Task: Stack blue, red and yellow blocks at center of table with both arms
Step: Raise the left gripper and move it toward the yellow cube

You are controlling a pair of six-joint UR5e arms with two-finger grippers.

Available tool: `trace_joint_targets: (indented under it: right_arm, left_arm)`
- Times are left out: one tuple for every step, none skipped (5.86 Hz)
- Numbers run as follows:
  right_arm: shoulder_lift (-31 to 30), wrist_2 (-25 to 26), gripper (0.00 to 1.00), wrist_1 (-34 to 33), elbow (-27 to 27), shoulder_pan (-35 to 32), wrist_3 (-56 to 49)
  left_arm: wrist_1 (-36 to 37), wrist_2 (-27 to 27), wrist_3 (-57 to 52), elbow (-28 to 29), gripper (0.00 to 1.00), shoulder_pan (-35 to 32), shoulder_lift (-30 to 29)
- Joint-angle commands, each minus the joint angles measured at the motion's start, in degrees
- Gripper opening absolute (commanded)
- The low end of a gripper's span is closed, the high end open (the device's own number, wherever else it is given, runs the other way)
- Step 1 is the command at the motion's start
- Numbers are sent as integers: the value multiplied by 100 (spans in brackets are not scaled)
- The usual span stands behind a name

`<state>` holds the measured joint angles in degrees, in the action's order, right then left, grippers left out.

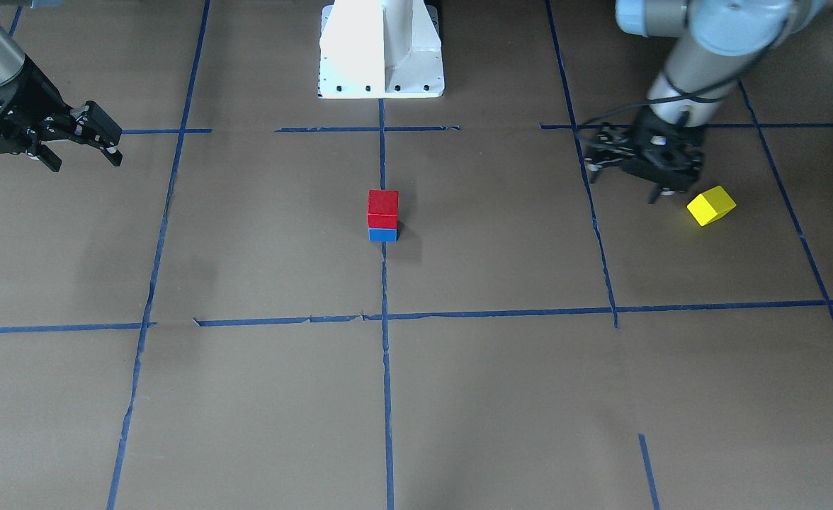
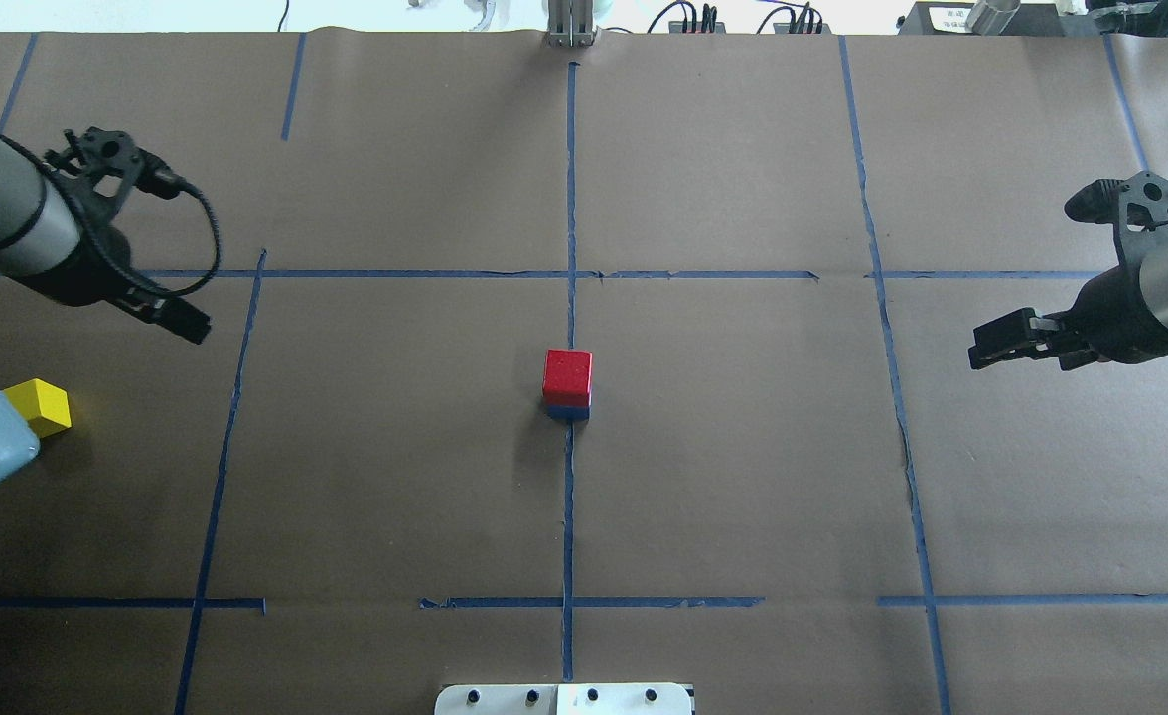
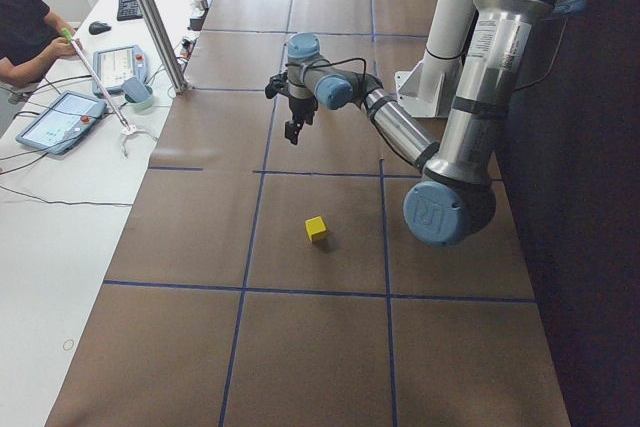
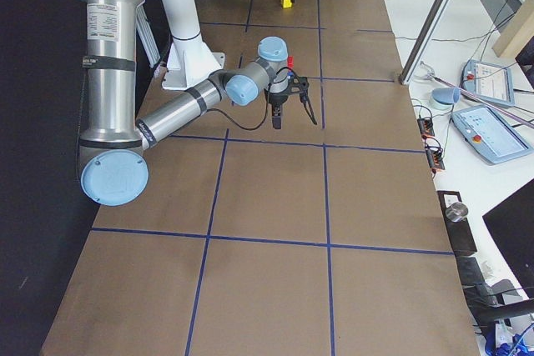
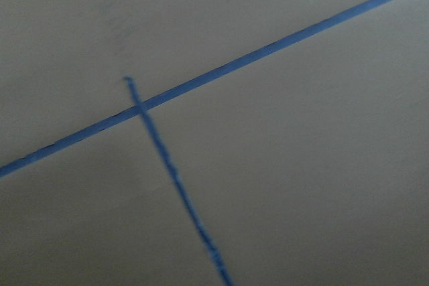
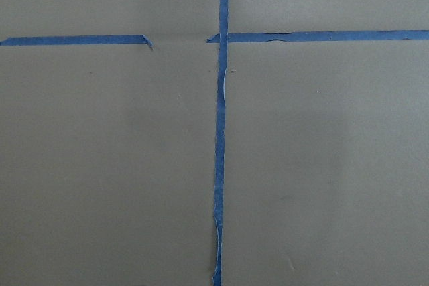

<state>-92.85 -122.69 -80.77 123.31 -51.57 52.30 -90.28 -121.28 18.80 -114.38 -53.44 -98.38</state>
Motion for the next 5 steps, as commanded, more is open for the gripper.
trace_joint_targets:
  right_arm:
    - [4,0,100,0,9,6,9]
    - [4,0,100,0,17,7,17]
    - [13,9,100,0,52,7,35]
    - [21,9,100,0,70,7,35]
    - [30,9,100,0,70,7,44]
  left_arm:
    - [-112,-577,-662,614,100,-666,757]
    - [-121,-1086,482,1054,100,-720,768]
    - [-139,-1126,2286,1102,100,-712,681]
    - [-496,-1126,2782,1328,100,-712,871]
    - [-2022,-1126,3066,2027,100,-712,1282]
